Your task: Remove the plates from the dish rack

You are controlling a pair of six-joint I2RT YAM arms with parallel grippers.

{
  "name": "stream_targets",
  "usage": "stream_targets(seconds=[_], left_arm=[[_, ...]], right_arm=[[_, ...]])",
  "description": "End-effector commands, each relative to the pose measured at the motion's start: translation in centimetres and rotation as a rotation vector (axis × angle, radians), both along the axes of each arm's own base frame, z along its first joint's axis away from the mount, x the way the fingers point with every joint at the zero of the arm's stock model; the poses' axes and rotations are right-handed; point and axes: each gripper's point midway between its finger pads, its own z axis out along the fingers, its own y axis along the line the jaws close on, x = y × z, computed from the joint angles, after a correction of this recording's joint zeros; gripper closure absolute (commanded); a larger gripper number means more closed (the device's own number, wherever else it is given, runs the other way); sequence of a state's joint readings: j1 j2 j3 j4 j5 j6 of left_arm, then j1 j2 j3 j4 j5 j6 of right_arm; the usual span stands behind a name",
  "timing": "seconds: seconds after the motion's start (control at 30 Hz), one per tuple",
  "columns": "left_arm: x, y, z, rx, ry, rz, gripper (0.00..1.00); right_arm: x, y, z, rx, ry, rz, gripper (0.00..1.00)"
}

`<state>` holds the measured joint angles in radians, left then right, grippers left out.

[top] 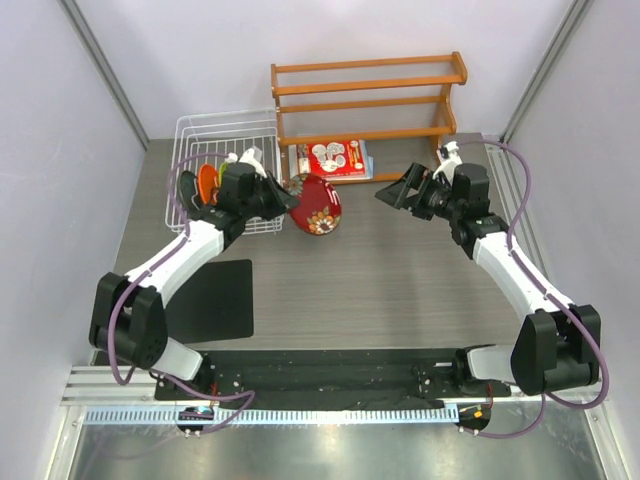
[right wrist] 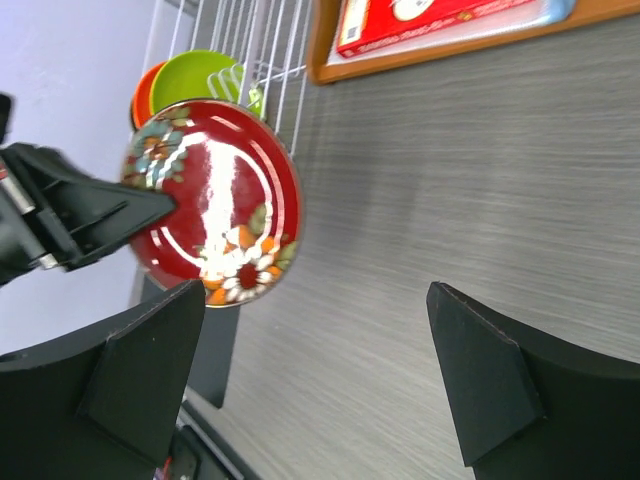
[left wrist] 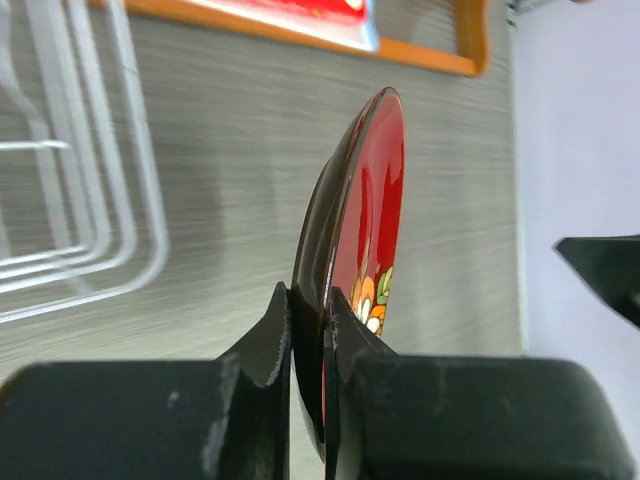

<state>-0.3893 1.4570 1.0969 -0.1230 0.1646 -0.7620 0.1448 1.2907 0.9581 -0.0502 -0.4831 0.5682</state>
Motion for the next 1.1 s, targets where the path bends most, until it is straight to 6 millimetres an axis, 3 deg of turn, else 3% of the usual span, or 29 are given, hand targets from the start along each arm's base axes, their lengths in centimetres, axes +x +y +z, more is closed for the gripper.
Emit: stream_targets(seconds=[0.0,0.37,0.4,0.47,0.73,0.77,0.83,0.87,0.97,1.0,1.03,1.07], left_arm=[[0.6,-4.7,8.1,-0.283,-0.214,-0.135,1.0],[-0.4,-9.5,6.7,-0.339,-0.178,-0.241,1.0],[-0.5,-9.8,6.6,-0.343,-0.176,-0.243,1.0],[-0.8,-10.3,6.4,-0.349,-0.178,-0.25,1.0],[-1.5,-12.0,6.0,-0.373,-0.168,-0.293,1.0],[-1.6,-12.0,5.9,-0.375,-0.168,-0.294,1.0],[-1.5,-12.0,5.8,-0.368,-0.168,-0.289,1.0],[-1.4,-11.9,5.7,-0.364,-0.168,-0.285,1.0],[-1.2,-11.5,5.2,-0.326,-0.168,-0.272,0.99],[-1.1,-11.2,5.0,-0.303,-0.159,-0.257,0.68],[-1.0,-10.9,4.8,-0.28,-0.16,-0.243,0.49],[-0.8,-10.6,4.5,-0.242,-0.168,-0.238,0.43]], right_arm=[[-0.9,1.9,2.0,0.126,-0.054,0.077,0.02],[-0.8,3.6,-0.4,0.21,-0.014,0.135,0.08],[-0.6,3.7,-0.6,0.208,-0.008,0.137,0.1],[-0.3,3.9,-1.3,0.214,0.008,0.144,0.3],[0.6,5.6,-3.3,0.255,0.077,0.242,0.35],[0.5,5.7,-3.5,0.259,0.082,0.243,0.52],[0.5,5.6,-3.4,0.253,0.069,0.244,0.69],[0.4,5.6,-3.3,0.249,0.067,0.24,0.99],[0.6,4.7,-3.0,0.191,0.047,0.192,0.99],[0.2,4.2,-3.2,0.146,0.055,0.175,0.99],[0.4,3.6,-3.1,0.117,0.046,0.142,0.99],[0.9,2.5,-3.2,0.081,0.044,0.082,0.99]])
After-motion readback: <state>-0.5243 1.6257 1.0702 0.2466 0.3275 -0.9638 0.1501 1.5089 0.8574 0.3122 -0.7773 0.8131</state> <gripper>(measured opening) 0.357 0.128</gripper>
